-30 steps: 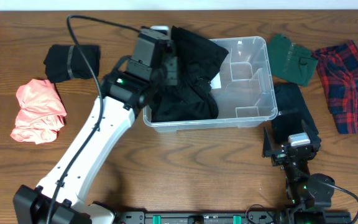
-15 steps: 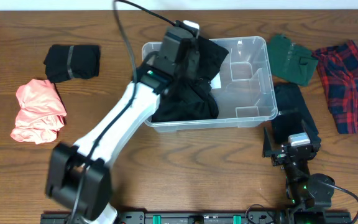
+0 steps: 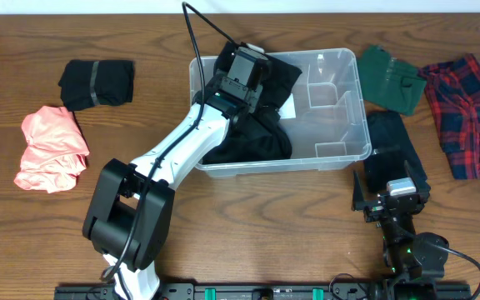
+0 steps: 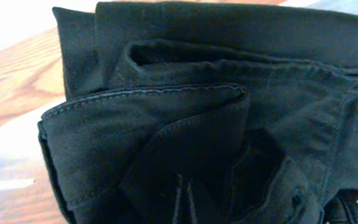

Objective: Pack container
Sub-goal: 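Release the jacket and push it down into the bin with the left gripper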

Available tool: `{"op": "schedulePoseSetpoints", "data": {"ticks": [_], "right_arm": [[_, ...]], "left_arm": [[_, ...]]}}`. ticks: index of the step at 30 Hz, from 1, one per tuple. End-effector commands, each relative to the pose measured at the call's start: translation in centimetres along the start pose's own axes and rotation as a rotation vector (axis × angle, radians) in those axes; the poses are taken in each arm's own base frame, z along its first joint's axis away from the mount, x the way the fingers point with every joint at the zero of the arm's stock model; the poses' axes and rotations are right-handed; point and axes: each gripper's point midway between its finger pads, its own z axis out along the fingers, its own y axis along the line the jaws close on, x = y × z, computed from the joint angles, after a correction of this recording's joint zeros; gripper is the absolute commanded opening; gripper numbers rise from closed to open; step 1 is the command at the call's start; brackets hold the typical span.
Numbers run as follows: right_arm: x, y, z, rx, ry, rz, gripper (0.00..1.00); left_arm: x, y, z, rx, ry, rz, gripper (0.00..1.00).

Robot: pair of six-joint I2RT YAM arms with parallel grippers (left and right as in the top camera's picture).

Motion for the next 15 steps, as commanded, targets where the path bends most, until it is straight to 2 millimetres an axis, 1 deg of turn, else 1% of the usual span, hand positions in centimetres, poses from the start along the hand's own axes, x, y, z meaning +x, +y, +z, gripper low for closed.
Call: {"op": "schedulePoseSetpoints", "data": {"ticks": [1,5,13,15], "right_arm": [[0.1,-0.2,0.0,0.007,0.001,-0.006,0.99],[0.1,-0.2,0.0,0.007,0.001,-0.006,0.99],[0.1,-0.2,0.0,0.007,0.001,-0.006,0.99],[0.1,-0.2,0.0,0.007,0.001,-0.006,0.99]], "left_arm": [[0.5,1.6,0.3,-0.08,0.018,-0.073,0.06],[1.8,1.5,0.9,-0.086,0.052,-0.109,0.06],[6.0,0.6,4.1,-0.1,0.164,-0.084,0.06],[6.6,0.5,4.6,-0.102,0.179,-0.078,0.06]]}}
